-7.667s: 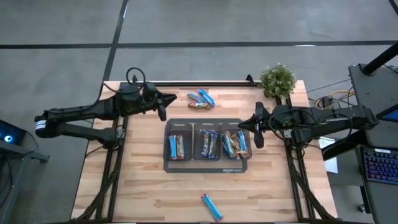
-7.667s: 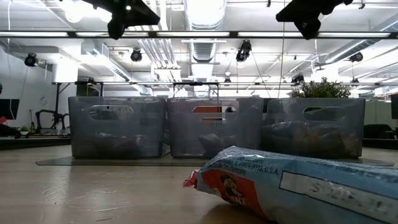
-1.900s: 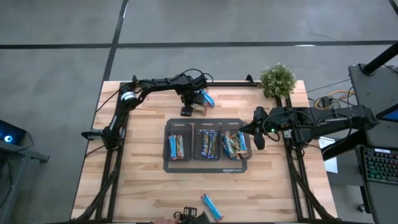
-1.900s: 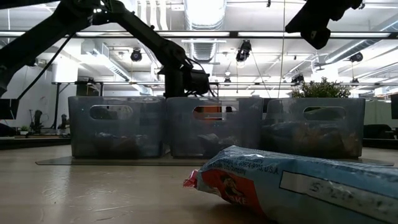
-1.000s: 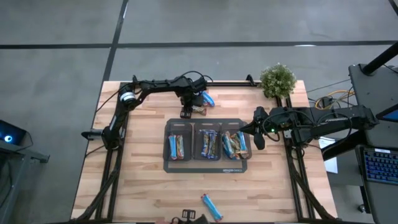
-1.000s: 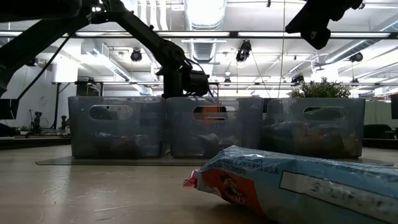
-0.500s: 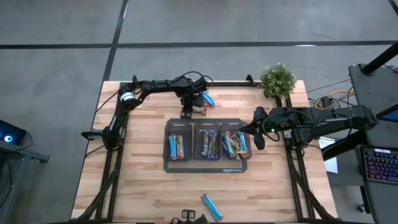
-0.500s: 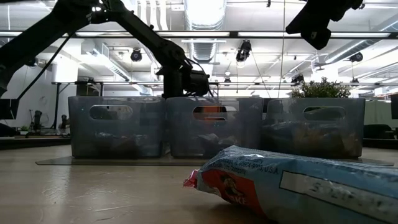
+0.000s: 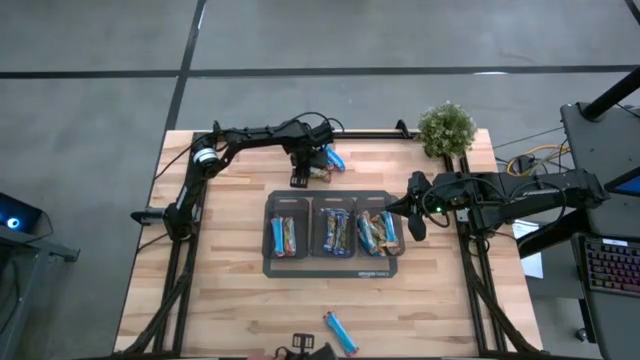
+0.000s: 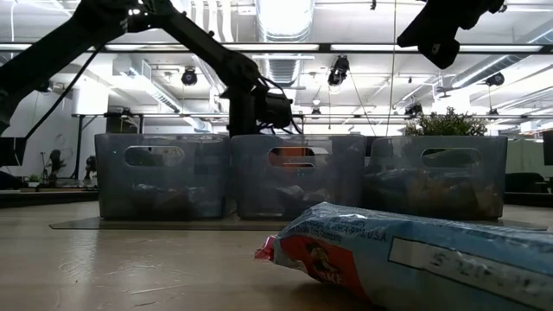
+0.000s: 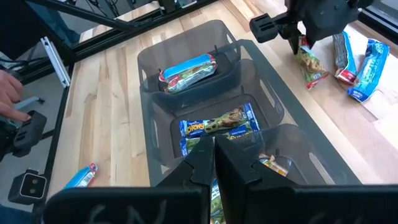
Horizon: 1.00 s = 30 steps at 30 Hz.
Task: Pick and place Granola Bars by type
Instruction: Put the red granola bar into the left black bin
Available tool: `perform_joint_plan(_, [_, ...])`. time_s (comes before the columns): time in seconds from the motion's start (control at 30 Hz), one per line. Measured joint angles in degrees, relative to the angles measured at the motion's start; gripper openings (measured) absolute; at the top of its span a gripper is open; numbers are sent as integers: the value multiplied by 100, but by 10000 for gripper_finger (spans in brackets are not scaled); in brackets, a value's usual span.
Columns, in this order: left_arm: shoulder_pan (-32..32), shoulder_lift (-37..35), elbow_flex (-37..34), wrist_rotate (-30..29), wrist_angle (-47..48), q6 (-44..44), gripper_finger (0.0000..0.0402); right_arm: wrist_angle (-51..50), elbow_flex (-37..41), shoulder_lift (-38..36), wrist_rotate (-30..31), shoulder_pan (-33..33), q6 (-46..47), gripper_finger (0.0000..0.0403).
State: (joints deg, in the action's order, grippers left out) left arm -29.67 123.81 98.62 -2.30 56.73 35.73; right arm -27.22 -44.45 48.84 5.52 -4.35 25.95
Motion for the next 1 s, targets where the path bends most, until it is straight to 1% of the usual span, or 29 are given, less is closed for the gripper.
perform_joint_plan(0.33, [15, -6, 598, -23, 799, -289, 99, 0, 0, 0, 0, 1, -46, 8])
perform_joint_plan(0.53, [15, -9, 1163, -23, 1213, -336, 99, 0, 0, 0, 0, 0, -65, 8])
perform_joint_plan(0.7, [37, -12, 1729, -21, 1764, -515, 99, 0, 0, 0, 0, -1, -65, 8])
perform_joint_plan(0.83, [86, -14, 2184, -16, 2342, -694, 99, 0, 0, 0, -2, 0, -65, 8])
perform_joint_plan(1.0, [180, -22, 2580, -2, 2746, -1026, 99, 0, 0, 0, -2, -1, -65, 8])
